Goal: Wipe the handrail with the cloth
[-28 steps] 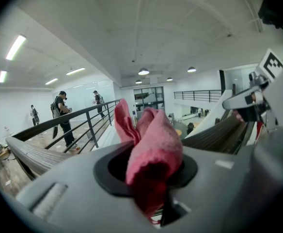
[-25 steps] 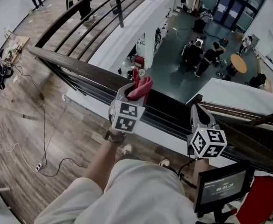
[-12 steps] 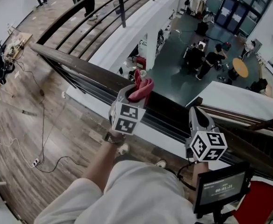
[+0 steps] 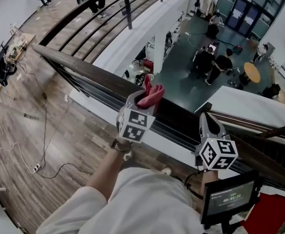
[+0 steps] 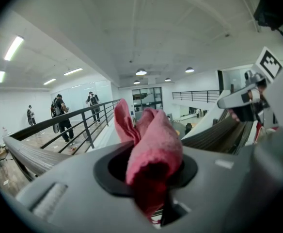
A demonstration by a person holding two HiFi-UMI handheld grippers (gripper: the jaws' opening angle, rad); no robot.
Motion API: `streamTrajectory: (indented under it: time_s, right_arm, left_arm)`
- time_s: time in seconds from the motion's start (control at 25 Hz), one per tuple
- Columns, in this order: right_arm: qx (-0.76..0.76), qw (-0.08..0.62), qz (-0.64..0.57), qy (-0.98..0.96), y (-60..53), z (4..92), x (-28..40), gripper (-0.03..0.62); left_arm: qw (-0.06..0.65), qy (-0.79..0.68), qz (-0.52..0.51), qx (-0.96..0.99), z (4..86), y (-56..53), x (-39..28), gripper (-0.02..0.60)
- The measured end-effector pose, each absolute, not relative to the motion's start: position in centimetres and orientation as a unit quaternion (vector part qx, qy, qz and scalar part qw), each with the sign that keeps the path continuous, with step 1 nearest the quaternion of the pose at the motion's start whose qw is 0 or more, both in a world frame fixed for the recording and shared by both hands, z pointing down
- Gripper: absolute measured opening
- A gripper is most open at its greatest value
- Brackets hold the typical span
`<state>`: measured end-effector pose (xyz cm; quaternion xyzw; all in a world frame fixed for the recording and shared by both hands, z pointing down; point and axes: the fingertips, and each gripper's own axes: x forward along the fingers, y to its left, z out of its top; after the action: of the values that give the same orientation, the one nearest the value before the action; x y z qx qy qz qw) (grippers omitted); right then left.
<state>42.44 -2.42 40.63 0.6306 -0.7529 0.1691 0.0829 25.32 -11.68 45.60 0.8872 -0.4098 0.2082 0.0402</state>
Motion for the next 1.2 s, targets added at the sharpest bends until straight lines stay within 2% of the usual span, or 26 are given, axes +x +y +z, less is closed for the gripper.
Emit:
streamTrajectory:
  time_s: [0.88,1.2]
  right_arm:
    - [0.654,0.09,0.17,-0.732,2.3,40.4,49.6,0.003]
    - [0.648,0.105,0.172,-0.735,3.2,40.7,50.6,0.003]
  left_arm:
    - [0.036,-0.402,0.213,0.89,44.6,-8.8,30.2,0.123]
    - [0.06,-0.41,0.215,0.884,44.7,-8.5,30.8,0.123]
